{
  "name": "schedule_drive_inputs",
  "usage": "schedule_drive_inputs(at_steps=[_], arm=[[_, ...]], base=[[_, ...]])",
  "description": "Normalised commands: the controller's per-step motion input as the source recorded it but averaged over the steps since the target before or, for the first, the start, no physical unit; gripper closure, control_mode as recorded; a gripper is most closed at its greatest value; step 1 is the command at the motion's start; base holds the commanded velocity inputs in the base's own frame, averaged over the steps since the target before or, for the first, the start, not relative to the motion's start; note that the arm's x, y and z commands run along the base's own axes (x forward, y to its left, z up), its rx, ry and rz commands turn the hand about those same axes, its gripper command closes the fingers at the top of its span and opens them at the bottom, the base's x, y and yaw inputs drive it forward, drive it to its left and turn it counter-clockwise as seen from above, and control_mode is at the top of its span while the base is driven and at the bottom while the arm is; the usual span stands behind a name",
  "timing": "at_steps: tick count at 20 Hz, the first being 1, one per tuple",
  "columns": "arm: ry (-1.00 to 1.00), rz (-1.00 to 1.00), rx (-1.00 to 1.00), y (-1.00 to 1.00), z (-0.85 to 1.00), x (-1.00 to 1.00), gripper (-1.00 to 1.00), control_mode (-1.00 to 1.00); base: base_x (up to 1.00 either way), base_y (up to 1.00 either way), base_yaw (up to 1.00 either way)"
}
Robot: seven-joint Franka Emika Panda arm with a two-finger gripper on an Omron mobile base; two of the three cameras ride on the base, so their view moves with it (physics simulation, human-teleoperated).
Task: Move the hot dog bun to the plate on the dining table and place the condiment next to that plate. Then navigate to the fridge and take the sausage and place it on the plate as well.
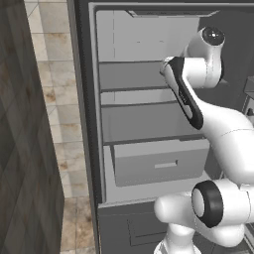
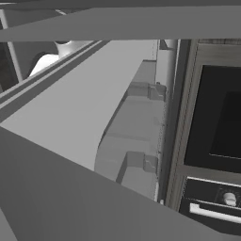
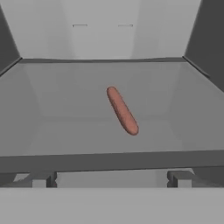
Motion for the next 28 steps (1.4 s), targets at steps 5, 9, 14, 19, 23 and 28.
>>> schedule_drive_inputs(at_steps=[5, 9, 14, 19, 23, 28], arm=[[0.0, 0.0, 0.0, -0.23, -0.08, 0.29, -1.0, -1.0], [0.04, 0.0, 0.0, -0.16, -0.14, 0.39, -1.0, -1.0], [0.07, 0.0, 0.0, -0.07, -0.16, 0.46, -1.0, -1.0], [0.08, 0.0, 0.0, -0.01, -0.13, 0.49, -1.0, -1.0], [0.07, 0.0, 0.0, -0.03, -0.1, 0.5, -1.0, -1.0], [0.03, 0.0, 0.0, -0.07, -0.13, 0.35, -1.0, -1.0]], base=[[0.0, 0.0, 0.0], [0.0, 0.0, 0.0], [0.0, 0.0, 0.0], [0.0, 0.0, 0.0], [0.0, 0.0, 0.0], [0.0, 0.0, 0.0]])
